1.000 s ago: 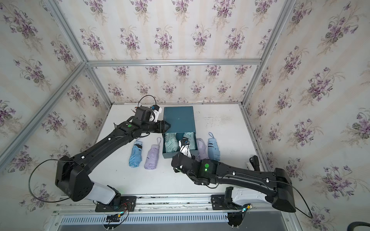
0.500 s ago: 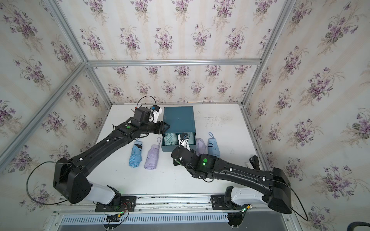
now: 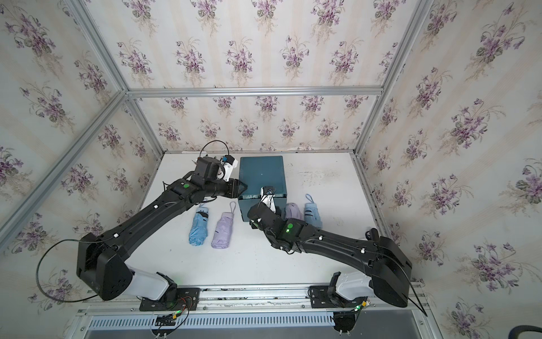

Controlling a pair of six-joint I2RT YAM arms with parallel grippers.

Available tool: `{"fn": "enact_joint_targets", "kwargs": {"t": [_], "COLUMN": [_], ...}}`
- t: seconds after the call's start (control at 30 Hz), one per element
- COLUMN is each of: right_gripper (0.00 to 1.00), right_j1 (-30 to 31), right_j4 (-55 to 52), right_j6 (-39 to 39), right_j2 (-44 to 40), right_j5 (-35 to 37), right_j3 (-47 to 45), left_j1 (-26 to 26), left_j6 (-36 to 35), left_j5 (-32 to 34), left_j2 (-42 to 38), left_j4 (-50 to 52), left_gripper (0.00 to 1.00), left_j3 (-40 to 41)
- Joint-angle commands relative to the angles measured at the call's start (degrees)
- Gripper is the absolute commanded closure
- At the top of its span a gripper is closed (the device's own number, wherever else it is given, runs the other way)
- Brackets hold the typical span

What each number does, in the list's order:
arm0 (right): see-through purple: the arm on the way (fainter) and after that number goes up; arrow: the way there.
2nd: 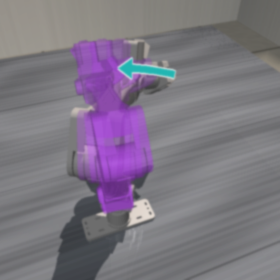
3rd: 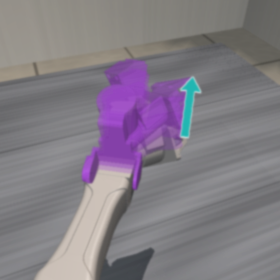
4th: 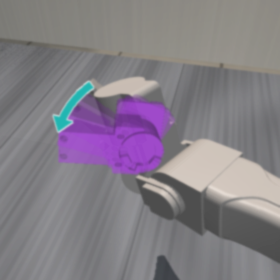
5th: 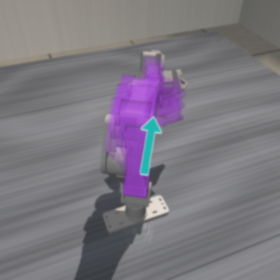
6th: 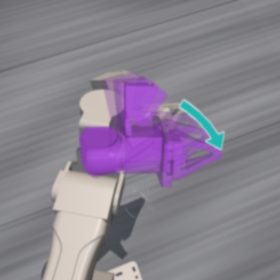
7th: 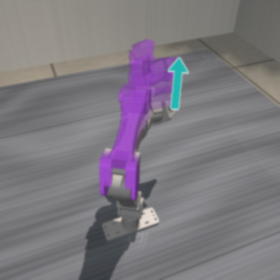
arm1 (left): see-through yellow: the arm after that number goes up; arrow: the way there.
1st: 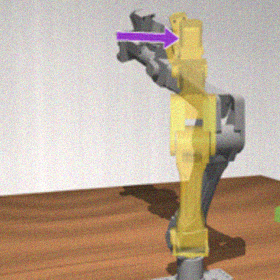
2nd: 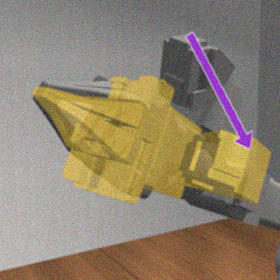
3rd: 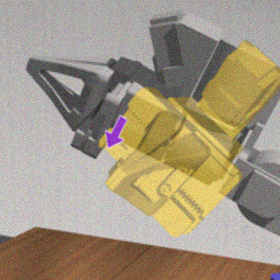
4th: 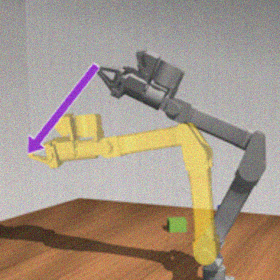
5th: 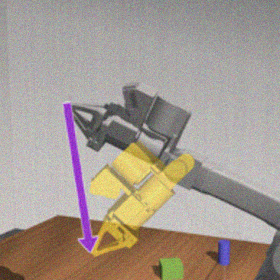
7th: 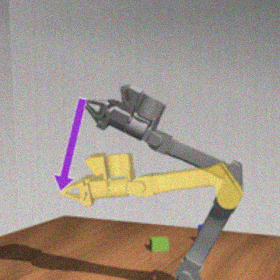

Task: Place the umbrella in the drawer by color
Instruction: Close the drawer in the storage box.

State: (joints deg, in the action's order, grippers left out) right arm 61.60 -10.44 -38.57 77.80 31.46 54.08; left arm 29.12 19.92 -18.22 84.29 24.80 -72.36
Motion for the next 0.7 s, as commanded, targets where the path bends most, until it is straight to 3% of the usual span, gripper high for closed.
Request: {"fn": "enact_joint_targets", "kwargs": {"t": [0.0, 0.27, 0.4, 0.57, 0.67], "right_gripper": [0.36, 0.36, 0.38, 0.40, 0.41], "right_j1": [-0.67, -1.77, -1.85, -1.79, -5.51], "right_j4": [6.04, 10.51, 7.79, 11.17, 18.37], "right_j6": [2.18, 3.35, 2.94, -2.13, -6.95], "right_j2": [1.37, 5.21, 4.75, -8.39, -16.29], "right_j5": [1.66, 1.76, 0.84, -3.59, -16.46], "right_j3": [0.13, -0.03, 0.67, -10.90, -20.06], "left_j1": [-0.03, -0.04, -0.09, -0.12, -0.21], "left_j6": [-2.07, -3.76, -3.64, -1.66, -1.05], "left_j5": [1.69, 1.26, 1.63, 2.03, 2.56], "left_j2": [0.00, 0.10, 0.19, 0.12, -0.13], "left_j4": [10.42, 12.02, 13.02, 11.70, 9.96], "left_gripper": [0.49, 0.49, 0.47, 0.41, 0.39], "left_j3": [0.81, 0.34, -0.52, -1.72, -2.27]}}
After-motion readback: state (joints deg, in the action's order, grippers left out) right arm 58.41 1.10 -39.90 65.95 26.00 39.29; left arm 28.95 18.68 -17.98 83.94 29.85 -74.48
